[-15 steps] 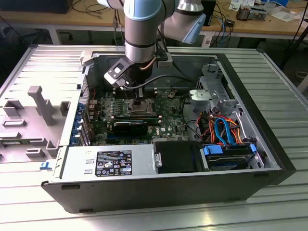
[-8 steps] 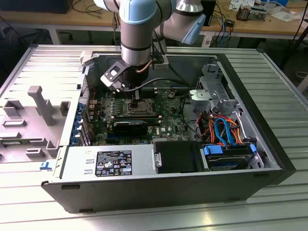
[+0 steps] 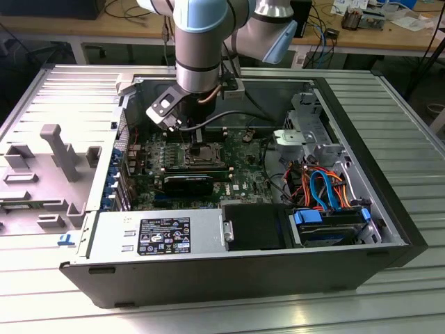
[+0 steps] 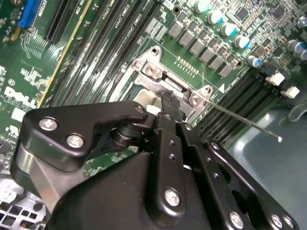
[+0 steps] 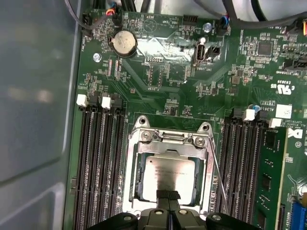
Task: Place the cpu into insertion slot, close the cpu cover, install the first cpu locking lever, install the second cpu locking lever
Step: 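Close the cpu cover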
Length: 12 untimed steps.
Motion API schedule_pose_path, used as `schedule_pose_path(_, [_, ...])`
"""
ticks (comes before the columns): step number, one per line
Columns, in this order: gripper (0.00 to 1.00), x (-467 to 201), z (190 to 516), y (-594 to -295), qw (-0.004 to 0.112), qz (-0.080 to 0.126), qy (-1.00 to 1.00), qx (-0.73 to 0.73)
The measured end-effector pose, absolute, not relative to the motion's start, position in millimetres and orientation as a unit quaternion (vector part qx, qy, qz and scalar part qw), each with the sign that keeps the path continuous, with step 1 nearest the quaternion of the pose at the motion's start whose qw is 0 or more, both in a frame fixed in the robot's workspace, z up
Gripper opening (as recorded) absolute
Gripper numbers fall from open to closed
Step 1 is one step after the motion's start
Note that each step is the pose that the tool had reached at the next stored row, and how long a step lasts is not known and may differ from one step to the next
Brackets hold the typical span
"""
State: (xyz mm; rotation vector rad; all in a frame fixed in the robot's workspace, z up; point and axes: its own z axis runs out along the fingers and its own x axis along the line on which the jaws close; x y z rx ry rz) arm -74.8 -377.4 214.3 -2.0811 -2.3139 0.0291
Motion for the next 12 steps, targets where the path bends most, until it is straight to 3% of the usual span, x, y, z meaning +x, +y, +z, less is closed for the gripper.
schedule_pose_path(12, [0.11, -64, 233, -377, 0.018, 0.011, -0.743, -0.669])
